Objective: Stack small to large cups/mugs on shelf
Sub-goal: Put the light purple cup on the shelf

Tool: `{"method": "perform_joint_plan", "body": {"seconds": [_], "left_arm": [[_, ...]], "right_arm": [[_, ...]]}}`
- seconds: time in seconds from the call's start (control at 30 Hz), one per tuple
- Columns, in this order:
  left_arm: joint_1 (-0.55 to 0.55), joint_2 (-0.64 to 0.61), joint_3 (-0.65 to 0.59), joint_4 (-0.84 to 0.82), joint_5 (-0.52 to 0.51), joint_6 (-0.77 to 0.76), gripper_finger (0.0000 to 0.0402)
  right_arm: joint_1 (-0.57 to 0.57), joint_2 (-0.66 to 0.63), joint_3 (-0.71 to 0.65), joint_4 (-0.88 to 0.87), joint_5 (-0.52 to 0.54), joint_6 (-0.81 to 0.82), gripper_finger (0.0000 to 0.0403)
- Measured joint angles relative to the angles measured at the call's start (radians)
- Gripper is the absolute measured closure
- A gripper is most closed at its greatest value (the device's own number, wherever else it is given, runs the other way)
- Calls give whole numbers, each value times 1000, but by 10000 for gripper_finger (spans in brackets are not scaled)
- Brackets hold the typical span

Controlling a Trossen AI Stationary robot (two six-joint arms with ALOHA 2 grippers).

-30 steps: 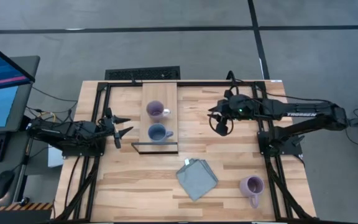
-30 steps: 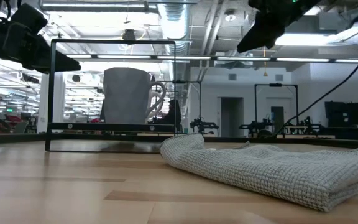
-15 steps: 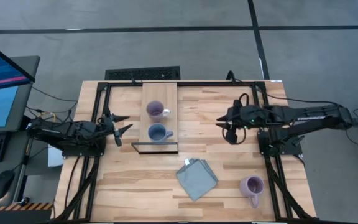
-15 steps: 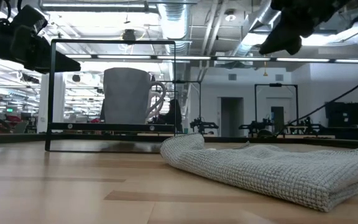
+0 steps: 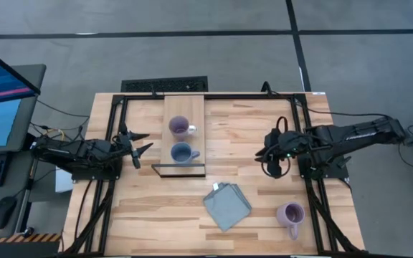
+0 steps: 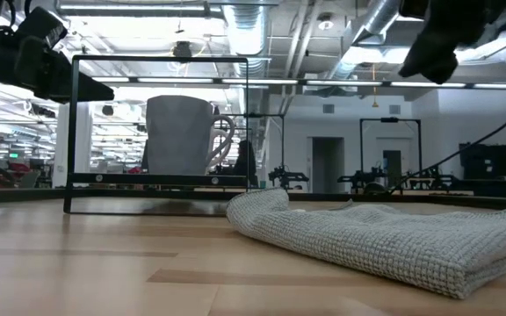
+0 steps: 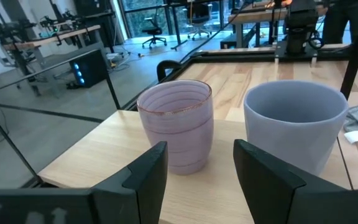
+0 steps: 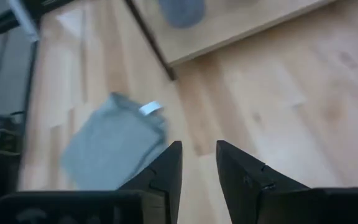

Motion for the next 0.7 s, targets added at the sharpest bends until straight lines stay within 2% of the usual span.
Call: {"method": "perform_joint_plan", "body": {"seconds": [0.2,0.5,0.7], "left_arm": [[0,0,0,0,0,2,225],[0,0,0,0,0,2,225],[0,0,0,0,0,2,225]], "right_arm": [[45,0,0,-39,-61,164,283],[117,0,0,-118,-235,567,283],[159,0,0,-116,-297,770,283]]}}
